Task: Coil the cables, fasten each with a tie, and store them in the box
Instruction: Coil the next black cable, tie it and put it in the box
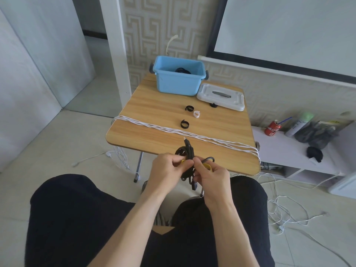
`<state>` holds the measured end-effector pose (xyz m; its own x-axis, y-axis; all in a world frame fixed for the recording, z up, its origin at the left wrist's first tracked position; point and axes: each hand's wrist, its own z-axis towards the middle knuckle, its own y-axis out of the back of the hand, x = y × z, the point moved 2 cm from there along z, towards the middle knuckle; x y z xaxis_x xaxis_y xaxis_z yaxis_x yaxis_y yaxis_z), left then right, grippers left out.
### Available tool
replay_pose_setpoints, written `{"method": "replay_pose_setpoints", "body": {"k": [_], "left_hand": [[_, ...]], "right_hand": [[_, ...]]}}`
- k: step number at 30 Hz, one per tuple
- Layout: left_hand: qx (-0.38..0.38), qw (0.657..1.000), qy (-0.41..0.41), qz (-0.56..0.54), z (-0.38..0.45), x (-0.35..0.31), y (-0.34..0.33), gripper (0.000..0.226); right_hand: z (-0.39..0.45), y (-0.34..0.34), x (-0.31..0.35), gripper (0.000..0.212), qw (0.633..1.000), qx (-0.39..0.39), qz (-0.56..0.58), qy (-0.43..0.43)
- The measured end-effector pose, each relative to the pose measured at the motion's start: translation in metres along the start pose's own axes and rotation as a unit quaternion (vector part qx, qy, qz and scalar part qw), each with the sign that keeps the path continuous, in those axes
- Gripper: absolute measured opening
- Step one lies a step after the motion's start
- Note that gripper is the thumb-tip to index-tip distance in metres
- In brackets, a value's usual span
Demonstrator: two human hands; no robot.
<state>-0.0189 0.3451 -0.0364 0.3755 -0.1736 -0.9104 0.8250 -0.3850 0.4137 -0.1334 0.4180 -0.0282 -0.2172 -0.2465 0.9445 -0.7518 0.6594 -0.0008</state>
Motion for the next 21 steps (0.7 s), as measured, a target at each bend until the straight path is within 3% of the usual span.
{"method": "replay_pose_setpoints", "body": {"k": [2,5,9,12,15,21], "left_hand": [[0.007,0.998,-0.034,0.044,0.000,-0.002,-0.008,0.025],[0.035,0.999,-0.005,0.020,0.001,0.002,-0.014,0.034],[0.089,0.996,-0.019,0.019,0.002,0.002,-0.011,0.027],[0.104,0.993,-0.041,0.047,0.002,0.004,-0.005,0.023],[0.095,0.992,-0.043,0.070,-0.001,0.006,-0.006,0.015],[0.150,0.979,-0.034,0.133,0.000,0.004,-0.009,0.024]], "right_hand": [[0.001,0.000,-0.001,0.009,0.999,0.004,0.032,-0.009],[0.000,-0.001,-0.001,0.008,0.998,0.036,0.048,-0.011],[-0.002,0.000,0.002,0.020,0.995,0.087,0.037,-0.010],[-0.002,0.005,0.009,0.029,0.993,0.100,-0.059,0.010],[-0.005,0.009,0.023,0.021,0.983,0.108,-0.145,0.015],[-0.012,0.014,0.049,0.016,0.911,0.107,-0.378,0.125]]}}
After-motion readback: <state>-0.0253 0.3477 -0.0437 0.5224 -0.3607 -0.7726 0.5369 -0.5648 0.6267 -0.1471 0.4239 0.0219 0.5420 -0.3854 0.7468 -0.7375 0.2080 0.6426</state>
